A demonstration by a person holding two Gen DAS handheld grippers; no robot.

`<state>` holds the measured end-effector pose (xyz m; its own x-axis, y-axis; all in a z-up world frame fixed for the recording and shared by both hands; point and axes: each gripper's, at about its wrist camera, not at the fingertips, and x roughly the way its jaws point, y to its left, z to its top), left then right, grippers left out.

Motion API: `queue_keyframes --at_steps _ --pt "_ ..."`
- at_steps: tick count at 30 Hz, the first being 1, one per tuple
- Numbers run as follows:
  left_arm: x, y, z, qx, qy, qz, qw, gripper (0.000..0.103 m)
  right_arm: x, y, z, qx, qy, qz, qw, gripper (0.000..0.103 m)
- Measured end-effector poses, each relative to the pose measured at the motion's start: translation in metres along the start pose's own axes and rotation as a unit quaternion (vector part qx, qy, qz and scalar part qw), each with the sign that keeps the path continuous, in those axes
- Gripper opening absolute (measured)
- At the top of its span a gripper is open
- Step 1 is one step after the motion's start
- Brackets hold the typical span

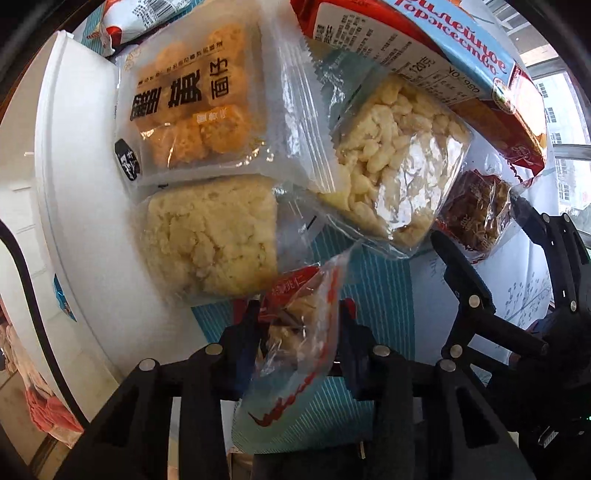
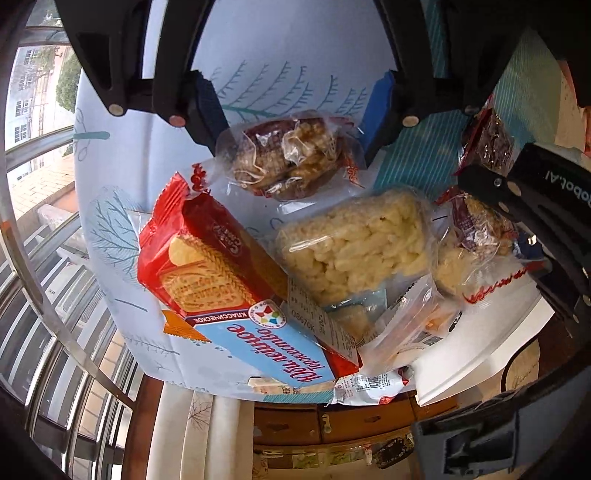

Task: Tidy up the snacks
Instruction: 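Grasp the clear red-printed bag with the left tool while the right tool grasps the nut bag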

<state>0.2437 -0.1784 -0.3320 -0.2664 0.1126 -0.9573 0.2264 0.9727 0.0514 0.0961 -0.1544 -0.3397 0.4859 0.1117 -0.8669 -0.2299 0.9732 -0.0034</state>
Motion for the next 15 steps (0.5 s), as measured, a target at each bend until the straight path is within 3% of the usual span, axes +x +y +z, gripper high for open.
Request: queue_keyframes --at_steps 15 --pt "-0.011 0.013 -0.034 -0.013 -0.023 -0.019 0.9995 0.036 -0.015 -0.002 0.000 0.019 -0.004 0.017 1.000 0.064"
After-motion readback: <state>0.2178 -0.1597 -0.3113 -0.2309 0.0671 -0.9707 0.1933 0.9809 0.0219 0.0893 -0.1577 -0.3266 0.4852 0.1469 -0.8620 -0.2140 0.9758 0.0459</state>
